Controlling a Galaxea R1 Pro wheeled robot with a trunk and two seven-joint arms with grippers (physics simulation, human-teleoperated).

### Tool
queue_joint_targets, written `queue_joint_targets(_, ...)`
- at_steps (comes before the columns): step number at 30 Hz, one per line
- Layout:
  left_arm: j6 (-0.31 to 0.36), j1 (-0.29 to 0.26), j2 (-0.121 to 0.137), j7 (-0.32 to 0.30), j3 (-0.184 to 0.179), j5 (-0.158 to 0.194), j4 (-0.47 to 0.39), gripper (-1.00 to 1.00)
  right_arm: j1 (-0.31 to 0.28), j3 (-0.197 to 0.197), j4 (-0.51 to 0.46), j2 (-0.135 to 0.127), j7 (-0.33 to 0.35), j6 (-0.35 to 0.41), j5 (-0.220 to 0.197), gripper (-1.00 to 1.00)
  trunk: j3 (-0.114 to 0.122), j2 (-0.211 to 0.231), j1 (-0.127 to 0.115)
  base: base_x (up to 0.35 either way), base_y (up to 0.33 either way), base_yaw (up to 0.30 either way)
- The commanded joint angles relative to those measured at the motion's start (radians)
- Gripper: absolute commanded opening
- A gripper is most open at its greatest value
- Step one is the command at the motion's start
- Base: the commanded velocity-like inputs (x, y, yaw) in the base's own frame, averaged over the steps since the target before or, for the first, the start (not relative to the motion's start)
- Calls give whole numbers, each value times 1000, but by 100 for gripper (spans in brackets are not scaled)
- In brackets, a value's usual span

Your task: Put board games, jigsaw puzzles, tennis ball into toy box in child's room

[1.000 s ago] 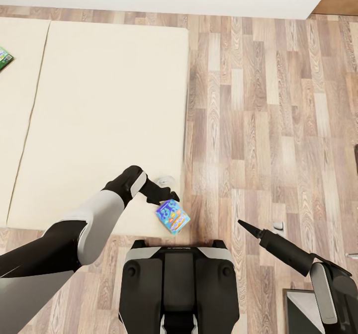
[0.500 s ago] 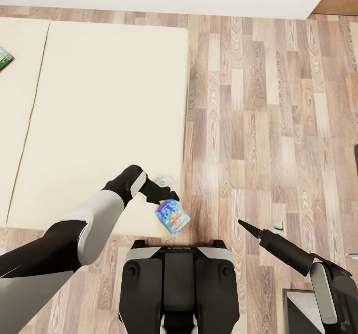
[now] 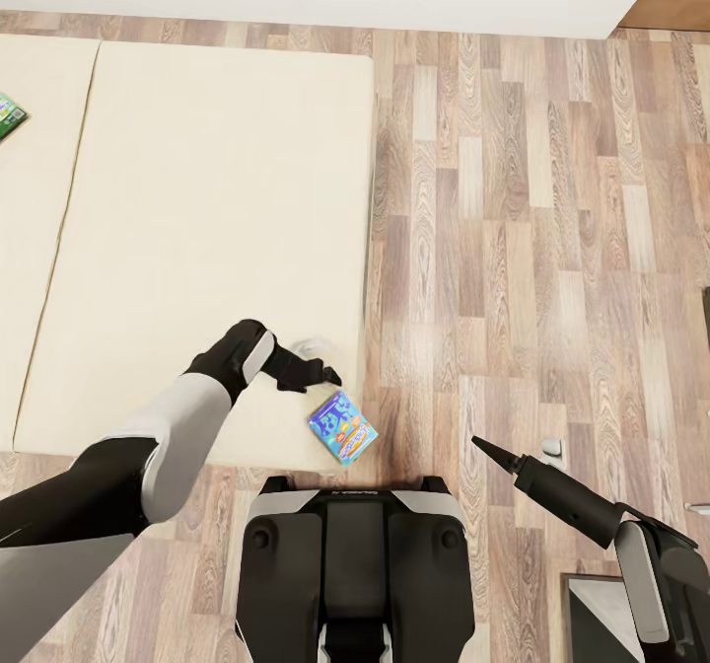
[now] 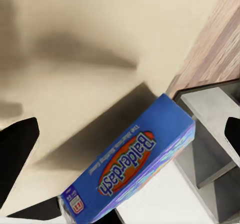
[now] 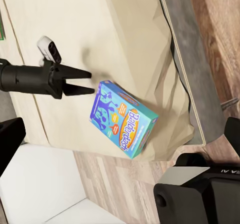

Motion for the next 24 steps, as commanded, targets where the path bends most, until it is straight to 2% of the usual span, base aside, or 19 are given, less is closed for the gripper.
queue_joint_targets(1, -1, 0, 6, 2, 5, -17, -3, 100, 0, -1, 0, 0, 2, 5, -2, 100, -1, -1, 1, 0, 0, 0)
queue_joint_targets(5, -1, 0, 40, 0, 12, -12, -9, 100, 0, -1, 1, 0, 2, 5, -2, 100, -1, -1, 1, 0, 0, 0)
queue_joint_targets(7, -1, 0, 76, -8, 16, -10, -11, 100, 0, -1, 1, 0, 2, 5, -2, 100, -1, -1, 1, 0, 0, 0)
queue_joint_targets(9, -1, 0, 95, -23, 17, -8, -13, 100, 0, -1, 1, 0, 2, 5, -2, 100, -1, -1, 1, 0, 0, 0)
queue_joint_targets(10, 0, 0, 113, -50, 18, -8, -19, 100, 0, -1, 1, 0, 2, 5, -2, 100, -1, -1, 1, 0, 0, 0)
queue_joint_targets(15, 5, 0, 201, -260, 14, -8, -49, 100, 0, -1, 1, 0, 2, 5, -2, 100, -1, -1, 1, 0, 0, 0)
queue_joint_targets(16, 5, 0, 227, -327, 13, -9, -52, 100, 0, -1, 1, 0, 1, 5, -2, 100, -1, -1, 1, 0, 0, 0)
queue_joint_targets(17, 5, 0, 241, -361, 13, -9, -53, 100, 0, -1, 1, 0, 1, 5, -2, 100, -1, -1, 1, 0, 0, 0)
queue_joint_targets(18, 5, 1, 269, -431, 12, -9, -55, 100, 0, 0, 1, 0, 0, 4, -1, 100, -1, -1, 1, 0, 0, 0)
queue_joint_targets(23, 2, 19, 333, -605, 8, -10, -61, 100, 0, 0, 1, 1, -1, 3, -1, 100, -1, -1, 1, 0, 0, 0)
queue_joint_targets(24, 0, 30, 354, -674, 7, -11, -67, 100, 0, 1, 1, 1, -2, 3, 0, 100, -1, -1, 1, 0, 0, 0)
